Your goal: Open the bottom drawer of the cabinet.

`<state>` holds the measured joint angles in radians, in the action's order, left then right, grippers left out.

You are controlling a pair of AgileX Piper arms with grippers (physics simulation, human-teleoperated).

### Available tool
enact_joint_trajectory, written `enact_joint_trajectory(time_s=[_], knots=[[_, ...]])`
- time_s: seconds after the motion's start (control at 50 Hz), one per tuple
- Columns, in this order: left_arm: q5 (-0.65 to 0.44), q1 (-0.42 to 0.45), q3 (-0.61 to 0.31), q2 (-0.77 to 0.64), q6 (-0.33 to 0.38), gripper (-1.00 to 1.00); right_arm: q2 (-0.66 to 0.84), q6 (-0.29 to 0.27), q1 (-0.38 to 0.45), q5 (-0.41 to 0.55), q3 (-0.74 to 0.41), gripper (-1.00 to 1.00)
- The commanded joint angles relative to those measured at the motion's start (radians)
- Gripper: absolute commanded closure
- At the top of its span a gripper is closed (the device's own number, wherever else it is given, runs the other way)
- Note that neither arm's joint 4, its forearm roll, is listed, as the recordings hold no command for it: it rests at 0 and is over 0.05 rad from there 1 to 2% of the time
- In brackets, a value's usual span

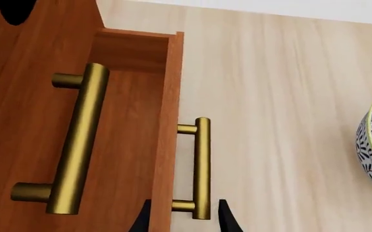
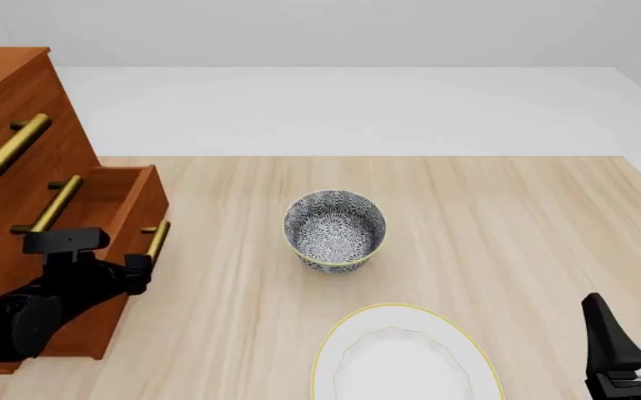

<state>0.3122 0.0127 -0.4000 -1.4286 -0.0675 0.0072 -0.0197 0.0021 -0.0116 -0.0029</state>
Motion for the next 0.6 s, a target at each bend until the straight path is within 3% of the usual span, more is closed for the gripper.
enact_joint_trajectory(time_s=[0.02, 0.32, 0.38, 0.6], knots=[[0.014, 0.034, -0.01, -0.079, -0.034, -1.0, 0.0, 0.0, 0.0, 0.0, 0.0, -1.0], [0.014, 0.034, -0.01, -0.079, -0.034, -1.0, 0.0, 0.0, 0.0, 0.0, 0.0, -1.0], [0.007, 0.108, -0.064, -0.122, -0.029, -1.0, 0.0, 0.0, 0.0, 0.0, 0.0, -1.0], [-0.003, 0.151, -0.102, -0.148, -0.025, -1.0, 0.0, 0.0, 0.0, 0.0, 0.0, -1.0]])
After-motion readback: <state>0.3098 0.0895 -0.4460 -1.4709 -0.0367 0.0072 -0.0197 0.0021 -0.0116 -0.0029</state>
